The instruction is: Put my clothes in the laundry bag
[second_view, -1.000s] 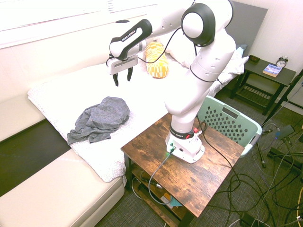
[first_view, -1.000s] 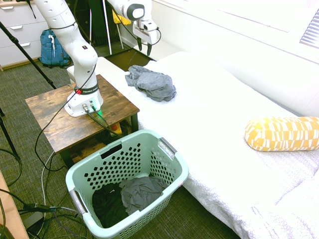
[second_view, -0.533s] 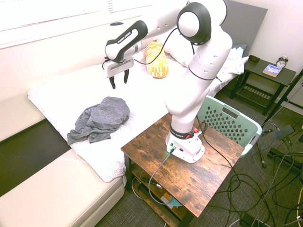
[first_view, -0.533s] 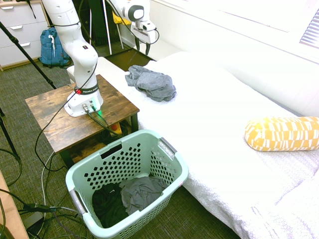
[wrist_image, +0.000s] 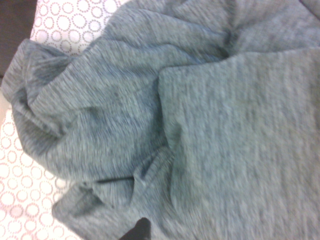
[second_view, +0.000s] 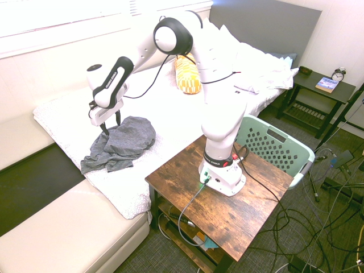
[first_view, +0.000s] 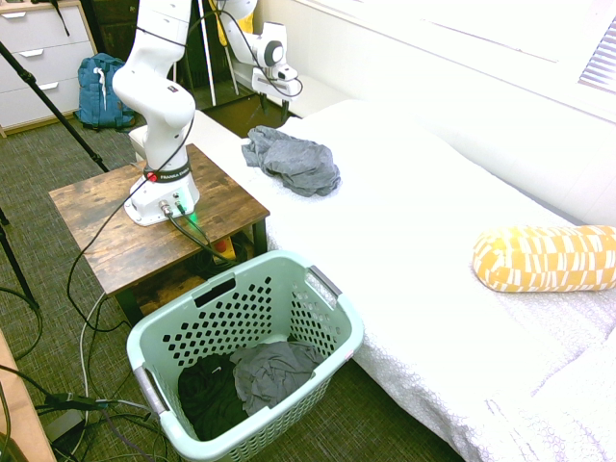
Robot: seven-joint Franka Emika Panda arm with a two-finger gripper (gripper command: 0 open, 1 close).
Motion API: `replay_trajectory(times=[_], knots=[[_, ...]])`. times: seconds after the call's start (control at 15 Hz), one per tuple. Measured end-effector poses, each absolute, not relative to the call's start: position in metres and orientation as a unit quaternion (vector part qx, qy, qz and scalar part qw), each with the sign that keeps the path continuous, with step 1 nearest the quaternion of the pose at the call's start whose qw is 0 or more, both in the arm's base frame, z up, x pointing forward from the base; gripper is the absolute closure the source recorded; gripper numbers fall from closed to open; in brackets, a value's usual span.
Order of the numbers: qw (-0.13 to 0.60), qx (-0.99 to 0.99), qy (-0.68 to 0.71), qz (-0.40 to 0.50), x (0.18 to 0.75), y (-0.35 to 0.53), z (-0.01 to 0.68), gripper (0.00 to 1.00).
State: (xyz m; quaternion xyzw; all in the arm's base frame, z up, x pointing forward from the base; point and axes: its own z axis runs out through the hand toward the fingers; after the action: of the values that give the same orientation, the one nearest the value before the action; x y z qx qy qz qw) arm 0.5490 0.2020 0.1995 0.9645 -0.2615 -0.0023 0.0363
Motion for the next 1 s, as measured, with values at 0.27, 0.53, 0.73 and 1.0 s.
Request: replay_trajectory(times=[0.27,0.53,0.73,1.0], knots=[[0.084,0.968,-0.238,0.009,0.567,0.229,0.139,0.0],[0.135,0.966,-0.22,0.017,0.56,0.233,0.096,0.0],[0.161,0.964,-0.211,0.015,0.549,0.231,0.07,0.0],[0.2,0.96,-0.194,0.026,0.54,0.215,0.04,0.0]])
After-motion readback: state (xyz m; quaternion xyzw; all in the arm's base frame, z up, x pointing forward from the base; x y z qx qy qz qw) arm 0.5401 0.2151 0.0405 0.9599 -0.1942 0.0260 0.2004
